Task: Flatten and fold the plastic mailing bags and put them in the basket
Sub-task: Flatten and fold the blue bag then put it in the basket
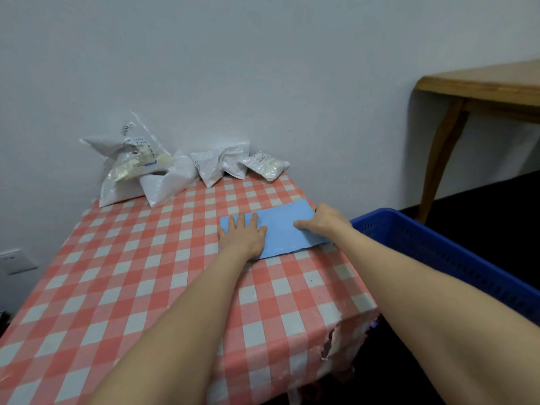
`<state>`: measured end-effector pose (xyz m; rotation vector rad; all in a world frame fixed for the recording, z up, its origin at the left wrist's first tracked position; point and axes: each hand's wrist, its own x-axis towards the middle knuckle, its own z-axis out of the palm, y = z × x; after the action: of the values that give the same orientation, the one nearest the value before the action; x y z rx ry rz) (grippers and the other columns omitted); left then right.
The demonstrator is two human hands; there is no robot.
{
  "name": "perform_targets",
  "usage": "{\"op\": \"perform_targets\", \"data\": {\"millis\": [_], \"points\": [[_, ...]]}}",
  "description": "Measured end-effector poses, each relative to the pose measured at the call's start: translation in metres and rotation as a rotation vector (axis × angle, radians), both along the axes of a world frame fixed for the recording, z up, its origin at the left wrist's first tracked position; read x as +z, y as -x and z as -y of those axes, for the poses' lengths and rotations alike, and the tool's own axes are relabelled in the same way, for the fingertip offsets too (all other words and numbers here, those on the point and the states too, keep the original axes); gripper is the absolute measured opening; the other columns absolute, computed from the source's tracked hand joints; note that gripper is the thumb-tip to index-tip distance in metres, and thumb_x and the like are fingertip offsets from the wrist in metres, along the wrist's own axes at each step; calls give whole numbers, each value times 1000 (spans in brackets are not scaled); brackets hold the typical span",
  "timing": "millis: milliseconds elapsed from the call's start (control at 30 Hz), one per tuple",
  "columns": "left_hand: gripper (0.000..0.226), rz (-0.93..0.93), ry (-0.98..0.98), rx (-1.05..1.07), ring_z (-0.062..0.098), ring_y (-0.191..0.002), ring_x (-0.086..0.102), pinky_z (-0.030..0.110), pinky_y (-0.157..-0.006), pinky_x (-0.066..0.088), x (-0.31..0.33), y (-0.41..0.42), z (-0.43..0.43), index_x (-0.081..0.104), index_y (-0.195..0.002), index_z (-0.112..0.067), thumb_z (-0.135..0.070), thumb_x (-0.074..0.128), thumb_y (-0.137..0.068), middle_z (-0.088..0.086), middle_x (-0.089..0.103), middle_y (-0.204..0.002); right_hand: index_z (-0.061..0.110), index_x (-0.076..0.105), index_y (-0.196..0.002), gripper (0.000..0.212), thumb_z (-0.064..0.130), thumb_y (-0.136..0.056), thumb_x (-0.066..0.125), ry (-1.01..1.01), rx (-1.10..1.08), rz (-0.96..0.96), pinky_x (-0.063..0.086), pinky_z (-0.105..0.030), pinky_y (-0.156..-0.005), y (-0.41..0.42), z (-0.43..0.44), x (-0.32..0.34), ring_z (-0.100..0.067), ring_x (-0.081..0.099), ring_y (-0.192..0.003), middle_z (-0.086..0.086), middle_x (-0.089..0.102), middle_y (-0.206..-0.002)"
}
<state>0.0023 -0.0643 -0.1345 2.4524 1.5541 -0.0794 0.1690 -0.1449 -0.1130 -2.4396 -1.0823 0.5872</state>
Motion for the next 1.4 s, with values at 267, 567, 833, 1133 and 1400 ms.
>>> {"op": "perform_targets", "data": {"millis": [267, 567, 833, 1133, 1400], "points": [[69, 283, -74, 123, 29, -145, 14, 48, -116, 16, 38, 15, -6, 11, -153, -17, -55, 26, -97, 13, 13, -158, 12, 68, -113, 30, 3, -85, 64, -485, -102, -548, 52, -31, -76, -5, -14, 24, -21, 59, -92, -8, 66, -109], [48, 922, 361, 210, 21, -92, 63, 31, -80, 52, 38, 9, -18, 60, -119, -5, -42, 61, -89, 5, 66, -112, 14, 61, -123, 41, 13, -83, 70, -642, -220, -528, 48, -31, -93, -6, -26, 31, -21, 58, -111, -6, 60, -121], [34, 944, 119, 455, 32, -106, 57, 34, -80, 44, 26, -10, -32, 55, -119, 0, -25, 44, -99, 14, 60, -119, 10, 37, -144, 59, 8, -89, 59, -420, -138, -571, 48, -41, -98, -5, -32, 8, -28, 56, -117, -12, 53, -132], [38, 572, 66, 396, 32, -113, 52, 41, -92, 46, 9, -17, -46, 42, -132, -11, -19, 41, -95, 11, 51, -129, 16, 45, -136, 43, 14, -93, 46, -292, -53, -101, 42, -36, -99, -7, -48, -10, -31, 50, -121, -10, 52, -135], [51, 378, -249, -34, 26, -143, 19, 42, -116, 21, 10, -28, -59, 24, -149, -16, -25, 33, -100, 7, 19, -157, 21, 16, -154, 58, 27, -98, 33, -156, 280, 161, 17, -45, -117, -3, -71, -4, -31, 4, -147, 5, 11, -161]]}}
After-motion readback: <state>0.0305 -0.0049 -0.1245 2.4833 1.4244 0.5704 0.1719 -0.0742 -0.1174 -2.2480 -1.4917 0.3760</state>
